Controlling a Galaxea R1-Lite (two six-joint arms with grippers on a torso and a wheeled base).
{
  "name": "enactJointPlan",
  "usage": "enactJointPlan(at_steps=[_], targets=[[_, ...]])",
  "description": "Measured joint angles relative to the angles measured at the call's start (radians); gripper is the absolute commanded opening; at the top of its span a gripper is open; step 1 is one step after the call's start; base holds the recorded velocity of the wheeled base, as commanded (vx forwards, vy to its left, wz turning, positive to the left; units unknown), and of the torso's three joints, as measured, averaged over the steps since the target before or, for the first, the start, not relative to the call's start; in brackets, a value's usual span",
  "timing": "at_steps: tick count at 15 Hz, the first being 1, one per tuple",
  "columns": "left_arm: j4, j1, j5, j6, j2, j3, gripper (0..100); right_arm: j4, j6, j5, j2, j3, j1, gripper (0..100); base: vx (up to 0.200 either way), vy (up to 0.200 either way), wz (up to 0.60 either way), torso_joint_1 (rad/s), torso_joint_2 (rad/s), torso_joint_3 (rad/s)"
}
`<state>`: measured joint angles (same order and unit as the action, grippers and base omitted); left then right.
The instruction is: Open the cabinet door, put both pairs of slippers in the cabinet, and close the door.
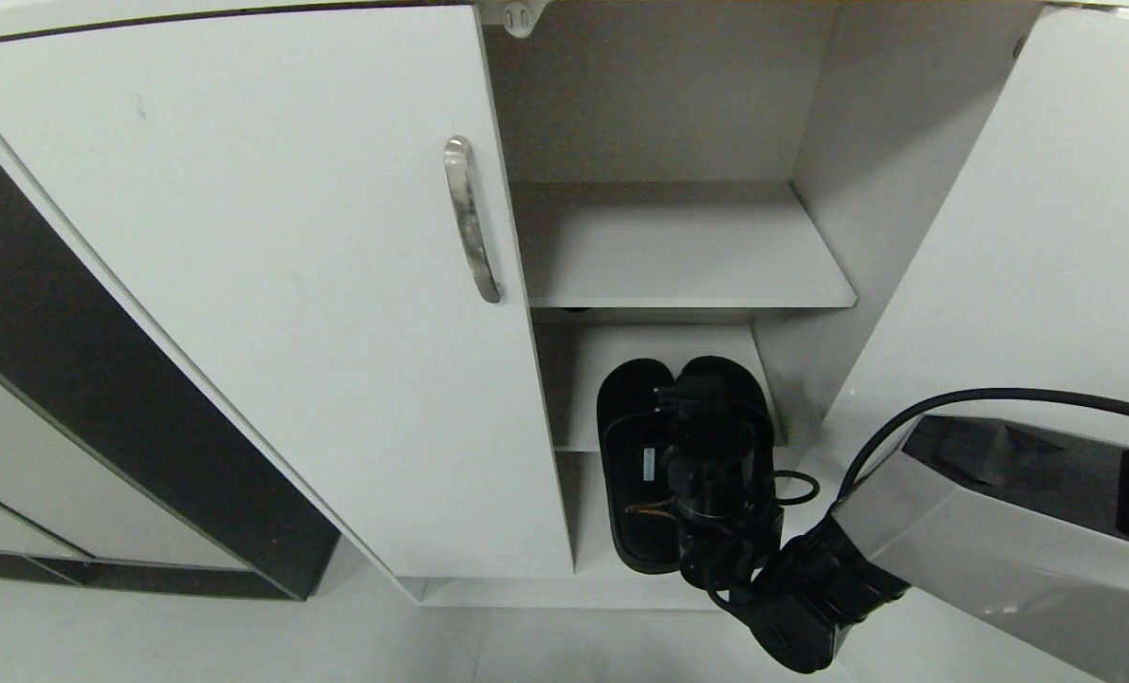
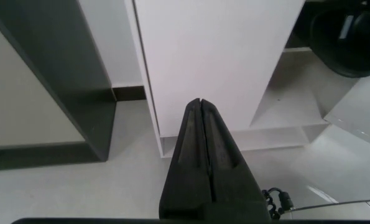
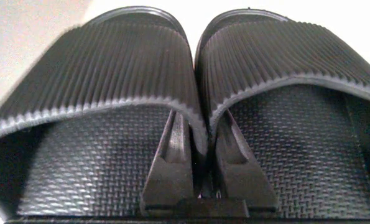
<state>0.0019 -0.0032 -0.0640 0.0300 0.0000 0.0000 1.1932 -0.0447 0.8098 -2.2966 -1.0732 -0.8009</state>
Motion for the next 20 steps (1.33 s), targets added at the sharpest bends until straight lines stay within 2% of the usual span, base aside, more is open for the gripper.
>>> enactJointPlan(at_steps=[4,8,11,20], targets=[[0.000,0.000,0.003,-0.001,0.000,0.000,0,0.053,0.000,-0.006,-0.047,0.013,0.006,0,0.000,0.000,0.00,0.000,0.00,0.000],[0.000,0.000,0.004,-0.001,0.000,0.000,0,0.041,0.004,-0.008,-0.093,-0.040,0.019,0,0.000,0.000,0.00,0.000,0.00,0.000],[0.000,0.000,0.004,-0.001,0.000,0.000,0,-0.061,0.006,-0.009,-0.117,-0.157,0.032,0,0.000,0.000,0.00,0.000,0.00,0.000],[0.000,0.000,0.005,-0.006,0.000,0.000,0,-0.249,0.012,-0.034,-0.223,-0.499,0.107,0,0.000,0.000,0.00,0.000,0.00,0.000]])
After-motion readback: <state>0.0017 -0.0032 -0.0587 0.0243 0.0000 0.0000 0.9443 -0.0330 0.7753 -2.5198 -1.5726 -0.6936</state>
